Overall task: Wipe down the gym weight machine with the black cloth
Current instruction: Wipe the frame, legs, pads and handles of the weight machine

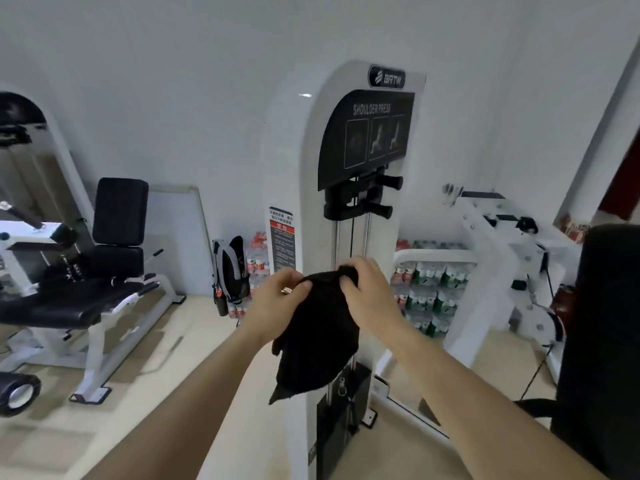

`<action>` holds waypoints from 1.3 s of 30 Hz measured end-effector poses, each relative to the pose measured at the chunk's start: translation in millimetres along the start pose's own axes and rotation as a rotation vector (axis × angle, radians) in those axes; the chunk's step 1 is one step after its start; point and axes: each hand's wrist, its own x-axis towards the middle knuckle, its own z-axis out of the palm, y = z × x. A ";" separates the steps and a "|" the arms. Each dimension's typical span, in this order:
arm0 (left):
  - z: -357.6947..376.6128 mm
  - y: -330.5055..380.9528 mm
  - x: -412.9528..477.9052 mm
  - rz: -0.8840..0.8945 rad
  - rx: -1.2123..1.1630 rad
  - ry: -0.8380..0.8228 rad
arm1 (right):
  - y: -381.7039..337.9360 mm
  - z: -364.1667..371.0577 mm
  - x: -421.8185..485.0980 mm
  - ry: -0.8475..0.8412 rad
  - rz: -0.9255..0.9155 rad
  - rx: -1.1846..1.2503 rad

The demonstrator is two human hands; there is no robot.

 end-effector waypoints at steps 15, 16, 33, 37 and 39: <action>-50.5 190.1 105.0 0.304 0.288 0.359 | -70.9 -132.4 143.7 0.085 -0.299 0.143; -57.6 197.4 115.0 0.314 0.289 0.380 | -77.5 -135.7 157.3 0.116 -0.328 0.089; -56.9 179.8 231.0 0.533 0.576 1.031 | -104.2 -114.1 325.1 0.768 -0.744 -0.362; -54.4 178.1 223.7 0.685 0.478 0.861 | -108.5 -103.2 319.1 0.764 -0.979 -0.271; -49.9 175.9 216.1 0.620 0.466 0.845 | -104.9 -99.8 317.8 0.699 -1.016 -0.176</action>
